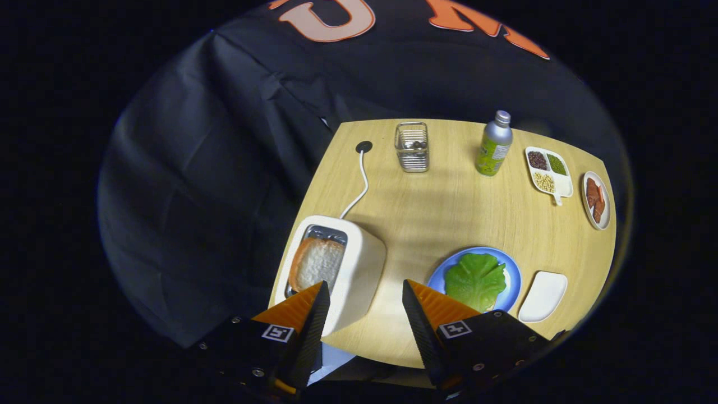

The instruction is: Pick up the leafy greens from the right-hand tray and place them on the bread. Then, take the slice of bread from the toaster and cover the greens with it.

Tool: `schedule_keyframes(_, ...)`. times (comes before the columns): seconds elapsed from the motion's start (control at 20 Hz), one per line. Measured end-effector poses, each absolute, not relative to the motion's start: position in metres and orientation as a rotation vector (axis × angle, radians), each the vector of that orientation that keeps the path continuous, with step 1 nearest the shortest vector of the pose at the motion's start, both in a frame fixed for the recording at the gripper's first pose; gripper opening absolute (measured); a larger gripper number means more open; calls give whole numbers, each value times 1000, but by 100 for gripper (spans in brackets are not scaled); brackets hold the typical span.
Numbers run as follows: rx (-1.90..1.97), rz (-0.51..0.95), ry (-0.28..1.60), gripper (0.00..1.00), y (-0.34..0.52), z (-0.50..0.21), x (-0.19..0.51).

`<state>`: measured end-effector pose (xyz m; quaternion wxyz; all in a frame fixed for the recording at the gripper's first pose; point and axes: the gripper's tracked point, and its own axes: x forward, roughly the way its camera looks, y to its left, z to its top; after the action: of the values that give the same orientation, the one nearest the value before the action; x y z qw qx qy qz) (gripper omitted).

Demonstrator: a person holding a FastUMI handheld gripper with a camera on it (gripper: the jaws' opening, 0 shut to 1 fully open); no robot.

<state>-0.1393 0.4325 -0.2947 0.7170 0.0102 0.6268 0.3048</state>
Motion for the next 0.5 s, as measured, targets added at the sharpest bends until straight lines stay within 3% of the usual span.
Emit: schedule_keyframes(0.5, -54, 673, 1431, 79, 509, -305, -158)
